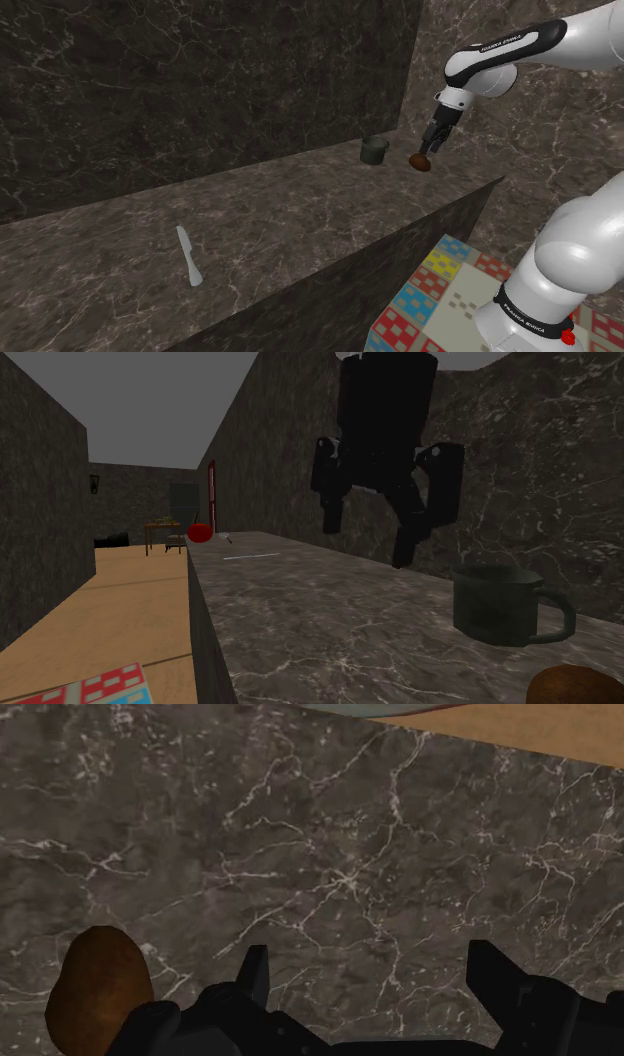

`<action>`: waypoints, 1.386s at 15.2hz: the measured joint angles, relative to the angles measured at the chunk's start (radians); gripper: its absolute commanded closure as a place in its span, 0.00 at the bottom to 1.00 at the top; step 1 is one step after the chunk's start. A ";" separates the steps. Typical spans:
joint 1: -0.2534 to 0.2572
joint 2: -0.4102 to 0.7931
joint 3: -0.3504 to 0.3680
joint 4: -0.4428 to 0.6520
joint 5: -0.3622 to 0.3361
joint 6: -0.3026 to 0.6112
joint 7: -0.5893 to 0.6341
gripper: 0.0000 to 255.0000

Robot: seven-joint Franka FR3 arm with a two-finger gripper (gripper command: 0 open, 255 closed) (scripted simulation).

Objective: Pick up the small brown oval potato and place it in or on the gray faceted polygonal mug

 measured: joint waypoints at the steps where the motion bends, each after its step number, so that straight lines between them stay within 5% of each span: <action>1: 0.000 0.034 -0.023 0.014 0.021 0.015 -0.031 0.00; 8: -0.020 0.306 -0.142 0.165 0.239 0.053 -0.259 0.00; 14: -0.127 0.578 -0.152 0.365 0.466 0.001 -0.433 0.00; 21: -0.153 0.659 -0.123 0.369 0.544 0.047 -0.487 0.00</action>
